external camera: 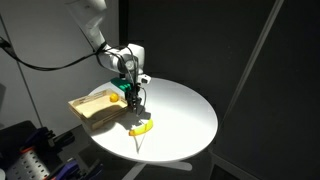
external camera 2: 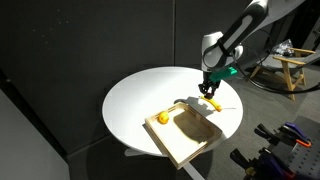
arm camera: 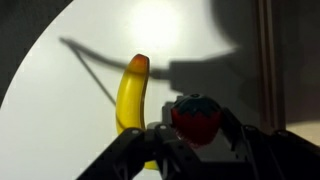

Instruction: Take the strawberry off of the tray

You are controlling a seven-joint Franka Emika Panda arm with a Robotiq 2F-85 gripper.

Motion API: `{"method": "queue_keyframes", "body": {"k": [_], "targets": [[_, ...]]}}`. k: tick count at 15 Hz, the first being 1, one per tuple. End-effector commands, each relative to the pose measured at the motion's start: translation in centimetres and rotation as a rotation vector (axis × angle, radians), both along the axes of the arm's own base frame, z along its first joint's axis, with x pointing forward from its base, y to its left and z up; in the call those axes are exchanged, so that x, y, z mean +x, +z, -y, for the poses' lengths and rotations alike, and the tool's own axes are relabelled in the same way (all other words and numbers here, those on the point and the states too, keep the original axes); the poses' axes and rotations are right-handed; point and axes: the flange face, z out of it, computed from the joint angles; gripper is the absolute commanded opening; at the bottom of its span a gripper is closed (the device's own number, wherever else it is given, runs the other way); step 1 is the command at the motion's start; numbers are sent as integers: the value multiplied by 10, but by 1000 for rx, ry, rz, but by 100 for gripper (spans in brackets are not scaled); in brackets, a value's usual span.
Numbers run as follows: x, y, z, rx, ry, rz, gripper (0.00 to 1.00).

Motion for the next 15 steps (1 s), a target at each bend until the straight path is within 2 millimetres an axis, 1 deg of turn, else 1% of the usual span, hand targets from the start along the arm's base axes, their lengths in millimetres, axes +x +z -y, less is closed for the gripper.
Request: {"method": "queue_keyframes", "body": {"k": [1,6,15], "targets": [[11,-12,11,19,-31,5,25],[20,-31,18,30,-49,-10,25],[33,-58,19,21,-44,-26,25]]}}
